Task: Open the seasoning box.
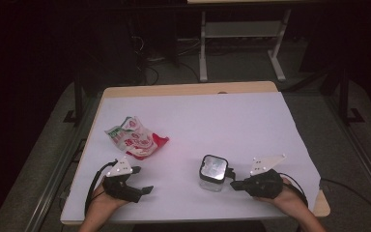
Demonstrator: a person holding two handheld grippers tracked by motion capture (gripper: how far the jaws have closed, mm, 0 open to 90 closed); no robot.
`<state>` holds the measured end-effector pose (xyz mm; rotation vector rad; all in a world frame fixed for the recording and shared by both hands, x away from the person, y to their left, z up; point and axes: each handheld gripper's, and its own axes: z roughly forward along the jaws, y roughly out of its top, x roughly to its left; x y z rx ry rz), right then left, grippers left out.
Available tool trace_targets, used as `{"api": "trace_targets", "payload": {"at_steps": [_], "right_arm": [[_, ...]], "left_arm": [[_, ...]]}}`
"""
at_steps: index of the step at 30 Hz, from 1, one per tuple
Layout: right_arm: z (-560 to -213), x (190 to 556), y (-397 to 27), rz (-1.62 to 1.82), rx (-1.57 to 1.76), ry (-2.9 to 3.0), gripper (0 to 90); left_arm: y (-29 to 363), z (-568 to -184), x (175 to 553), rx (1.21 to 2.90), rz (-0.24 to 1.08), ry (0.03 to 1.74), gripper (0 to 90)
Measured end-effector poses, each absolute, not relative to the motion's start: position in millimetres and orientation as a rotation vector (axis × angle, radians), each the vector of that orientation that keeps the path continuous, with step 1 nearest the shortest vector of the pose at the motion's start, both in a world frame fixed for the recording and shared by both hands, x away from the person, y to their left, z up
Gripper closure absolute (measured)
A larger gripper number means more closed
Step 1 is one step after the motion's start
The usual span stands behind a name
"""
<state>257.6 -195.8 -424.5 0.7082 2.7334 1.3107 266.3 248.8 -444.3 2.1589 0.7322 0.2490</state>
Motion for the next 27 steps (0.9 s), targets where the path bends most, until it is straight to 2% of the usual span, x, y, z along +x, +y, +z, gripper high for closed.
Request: {"api": "trace_targets", "payload": {"at_steps": [21, 27], "right_arm": [[-425, 299, -210, 1.282, 0.833, 2.636, 89.8], [-425, 299, -212, 1.284, 0.83, 2.625, 89.8]], "left_arm": [[246, -442, 263, 2.135, 0.234, 0.754, 15.0], [245, -441, 262, 2.133, 0.26, 0.737, 15.3]]}}
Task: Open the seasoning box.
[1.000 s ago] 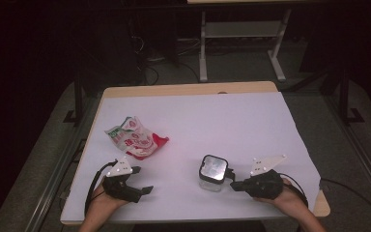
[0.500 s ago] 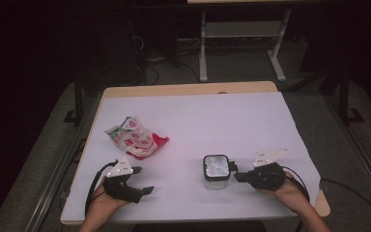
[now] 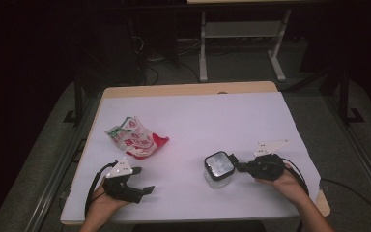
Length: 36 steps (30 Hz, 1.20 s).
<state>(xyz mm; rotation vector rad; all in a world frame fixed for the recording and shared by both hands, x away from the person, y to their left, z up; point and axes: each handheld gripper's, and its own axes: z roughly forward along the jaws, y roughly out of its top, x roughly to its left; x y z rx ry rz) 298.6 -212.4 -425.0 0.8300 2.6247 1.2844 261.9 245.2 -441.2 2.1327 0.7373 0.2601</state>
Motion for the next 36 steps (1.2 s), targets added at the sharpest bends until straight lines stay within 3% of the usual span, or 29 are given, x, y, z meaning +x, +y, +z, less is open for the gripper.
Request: {"api": "trace_targets", "payload": {"at_steps": [5, 7, 8, 9, 11, 21, 36], "right_arm": [[-423, 291, -217, 1.285, 0.823, 2.604, 86.9], [-421, 286, -222, 1.287, 0.838, 2.587, 77.7], [-421, 286, -222, 1.287, 0.838, 2.587, 77.7], [-421, 284, -224, 1.282, 0.853, 2.564, 68.6], [-421, 282, -227, 1.275, 0.879, 2.538, 60.7], [-429, 285, -245, 1.275, 1.001, 2.449, 27.9], [-430, 286, -246, 1.292, 1.002, 2.431, 26.6]], "left_arm": [[245, -441, 262, 2.143, 0.266, 0.733, 15.2], [246, -441, 262, 2.144, 0.267, 0.734, 15.2], [246, -441, 262, 2.144, 0.267, 0.734, 15.1], [246, -441, 262, 2.144, 0.267, 0.734, 15.1], [246, -440, 262, 2.143, 0.251, 0.749, 15.1], [249, -438, 261, 2.143, 0.257, 0.75, 15.2], [249, -429, 260, 2.098, 0.252, 0.733, 15.1]]}}
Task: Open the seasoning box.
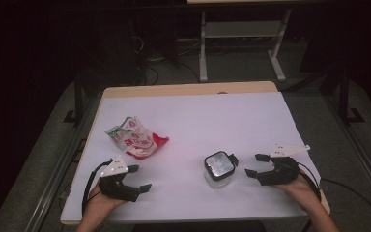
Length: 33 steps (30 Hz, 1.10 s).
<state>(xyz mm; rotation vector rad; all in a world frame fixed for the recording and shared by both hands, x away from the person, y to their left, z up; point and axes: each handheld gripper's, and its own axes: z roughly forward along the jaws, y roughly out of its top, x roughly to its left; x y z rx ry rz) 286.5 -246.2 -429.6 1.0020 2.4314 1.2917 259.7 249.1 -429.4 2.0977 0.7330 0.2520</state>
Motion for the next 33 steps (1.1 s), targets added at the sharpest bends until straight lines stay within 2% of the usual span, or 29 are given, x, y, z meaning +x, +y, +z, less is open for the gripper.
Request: {"api": "trace_targets", "payload": {"at_steps": [16, 33], "right_arm": [[-430, 285, -246, 1.3, 0.999, 2.428, 26.9], [-431, 287, -249, 1.329, 1.002, 2.405, 25.9]], "left_arm": [[198, -416, 263, 2.121, 0.186, 0.61, 15.1], [137, -406, 274, 2.098, 0.176, 0.49, 15.0]]}}
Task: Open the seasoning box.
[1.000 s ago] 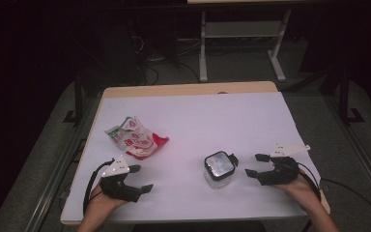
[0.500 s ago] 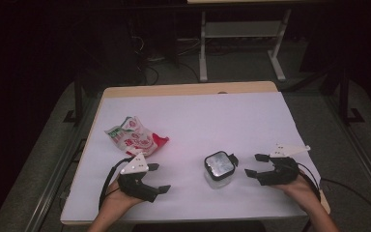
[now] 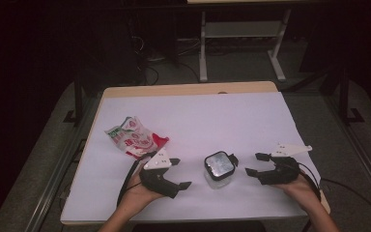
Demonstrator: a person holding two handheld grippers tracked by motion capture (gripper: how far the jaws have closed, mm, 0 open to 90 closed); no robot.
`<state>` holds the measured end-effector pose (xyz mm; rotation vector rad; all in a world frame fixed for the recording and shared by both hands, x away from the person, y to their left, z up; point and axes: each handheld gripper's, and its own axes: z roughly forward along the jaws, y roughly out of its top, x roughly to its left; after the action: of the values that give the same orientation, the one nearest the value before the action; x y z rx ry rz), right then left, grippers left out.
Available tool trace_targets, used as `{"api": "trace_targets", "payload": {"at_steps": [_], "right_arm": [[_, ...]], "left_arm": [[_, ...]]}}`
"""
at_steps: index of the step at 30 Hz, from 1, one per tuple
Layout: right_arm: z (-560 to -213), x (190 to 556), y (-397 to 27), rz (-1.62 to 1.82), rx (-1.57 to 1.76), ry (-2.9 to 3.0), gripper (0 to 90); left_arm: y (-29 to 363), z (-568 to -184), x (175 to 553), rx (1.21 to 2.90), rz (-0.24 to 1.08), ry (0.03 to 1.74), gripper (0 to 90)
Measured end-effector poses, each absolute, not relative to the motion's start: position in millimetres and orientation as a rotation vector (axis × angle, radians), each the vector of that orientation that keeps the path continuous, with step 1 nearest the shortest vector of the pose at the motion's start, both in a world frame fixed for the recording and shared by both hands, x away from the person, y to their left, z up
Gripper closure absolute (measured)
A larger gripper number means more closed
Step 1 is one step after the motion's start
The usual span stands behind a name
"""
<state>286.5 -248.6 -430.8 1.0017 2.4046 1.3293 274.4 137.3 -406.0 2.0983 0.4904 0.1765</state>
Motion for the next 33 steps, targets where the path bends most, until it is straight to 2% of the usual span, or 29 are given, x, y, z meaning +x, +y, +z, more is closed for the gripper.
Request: {"api": "trace_targets", "payload": {"at_steps": [16, 33], "right_arm": [[-434, 288, -248, 1.33, 1.007, 2.4, 25.6], [-437, 288, -247, 1.312, 1.015, 2.403, 25.7]], "left_arm": [[86, -409, 290, 2.142, 0.117, 0.381, 13.9], [71, -412, 294, 2.141, 0.093, 0.379, 17.7]]}}
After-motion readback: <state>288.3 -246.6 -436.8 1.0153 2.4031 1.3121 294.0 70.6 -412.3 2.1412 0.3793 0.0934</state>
